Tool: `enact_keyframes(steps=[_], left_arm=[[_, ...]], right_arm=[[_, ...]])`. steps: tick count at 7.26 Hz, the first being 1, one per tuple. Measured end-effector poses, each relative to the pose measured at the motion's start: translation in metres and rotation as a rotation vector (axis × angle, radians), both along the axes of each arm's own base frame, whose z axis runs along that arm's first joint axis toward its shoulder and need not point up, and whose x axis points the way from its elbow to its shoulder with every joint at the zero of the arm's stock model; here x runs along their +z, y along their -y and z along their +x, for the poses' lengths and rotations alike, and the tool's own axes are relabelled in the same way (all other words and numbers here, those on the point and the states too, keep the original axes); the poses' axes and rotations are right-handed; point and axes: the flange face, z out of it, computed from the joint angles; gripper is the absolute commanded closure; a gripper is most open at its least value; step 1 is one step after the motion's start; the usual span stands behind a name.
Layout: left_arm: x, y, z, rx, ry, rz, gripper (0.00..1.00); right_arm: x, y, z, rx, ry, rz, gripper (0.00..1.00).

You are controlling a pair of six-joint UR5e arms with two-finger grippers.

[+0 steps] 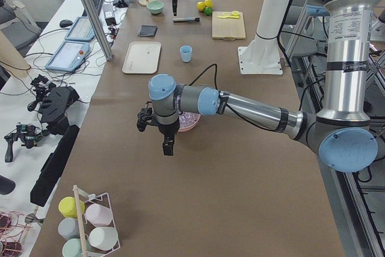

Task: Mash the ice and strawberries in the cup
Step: 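Move the right gripper back over the metal pestle on the table, then lower the right gripper and close it on the metal pestle's end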

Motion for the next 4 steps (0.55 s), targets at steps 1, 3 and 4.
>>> enact_keyframes(steps=[1,3,4], left_arm=[[-0.001,0.000,0.000,0.000,0.000,0.002,0.02],[-0.002,0.000,0.000,0.000,-0.001,0.009,0.02],[-0.003,0.000,0.000,-0.001,-0.002,0.017,0.02]], right_arm=[[0.024,0.007,-0.005,0.001,0.011,0.012,0.00],[0.051,0.009,-0.006,0.004,0.014,0.010,0.02],[0.055,0.007,-0.005,-0.001,0.019,-0.001,0.02]])
